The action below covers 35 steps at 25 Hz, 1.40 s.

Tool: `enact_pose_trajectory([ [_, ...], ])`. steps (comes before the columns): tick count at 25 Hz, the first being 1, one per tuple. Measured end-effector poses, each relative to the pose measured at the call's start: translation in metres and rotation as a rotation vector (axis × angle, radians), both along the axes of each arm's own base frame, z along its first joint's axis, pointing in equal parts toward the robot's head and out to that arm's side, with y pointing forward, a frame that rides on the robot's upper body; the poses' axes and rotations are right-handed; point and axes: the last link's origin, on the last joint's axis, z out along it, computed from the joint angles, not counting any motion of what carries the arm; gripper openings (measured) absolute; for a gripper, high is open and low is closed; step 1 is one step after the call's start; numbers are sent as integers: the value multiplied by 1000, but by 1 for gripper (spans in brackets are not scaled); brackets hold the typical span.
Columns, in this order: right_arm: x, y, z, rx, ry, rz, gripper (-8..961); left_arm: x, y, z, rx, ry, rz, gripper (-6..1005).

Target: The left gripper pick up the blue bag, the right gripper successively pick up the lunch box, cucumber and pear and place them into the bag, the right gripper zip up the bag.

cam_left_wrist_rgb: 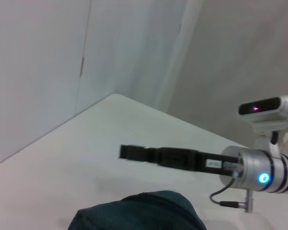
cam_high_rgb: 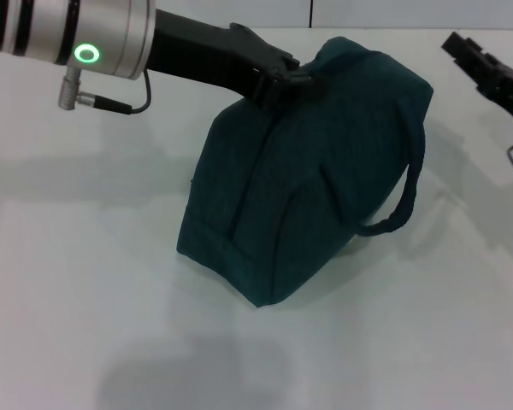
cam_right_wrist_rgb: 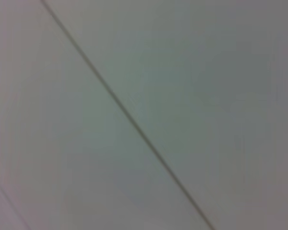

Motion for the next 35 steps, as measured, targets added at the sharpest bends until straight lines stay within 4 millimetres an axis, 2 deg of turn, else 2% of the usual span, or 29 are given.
enact_pose_trajectory([
  [6,23,-16,15,59,30,-40,379,-6,-1,2,11,-23,24,135],
  [11,30,-26,20,82,23,-24,622,-11,-2,8,32,-71,28,176],
  [13,30,-28,22,92,17,-11,843,-10,-3,10,39,-87,18,192],
  [14,30,-29,22,94,15,-9,846,-11,-3,12,45,-96,14,200],
  [19,31,-31,22,97,13,0,859,-10,-5,19,67,-140,-6,386],
  [22,26,-37,28,122,2,71,866,-11,-11,37,110,-197,-25,492],
  [25,13,-46,40,132,-33,236,874,-20,-24,57,148,-258,-74,595],
  [26,13,-46,40,132,-33,236,874,-27,-32,65,161,-280,-107,647],
  [27,3,-55,52,102,-73,406,874,-33,-38,70,175,-293,-124,699],
  [30,-5,-65,62,66,-113,561,874,-61,-55,82,225,-292,-118,855],
  [33,-10,-77,66,14,-163,700,874,-99,-75,82,259,-238,-87,864],
  [35,-9,-83,63,-21,-191,745,874,-123,-86,75,265,-185,-70,869],
])
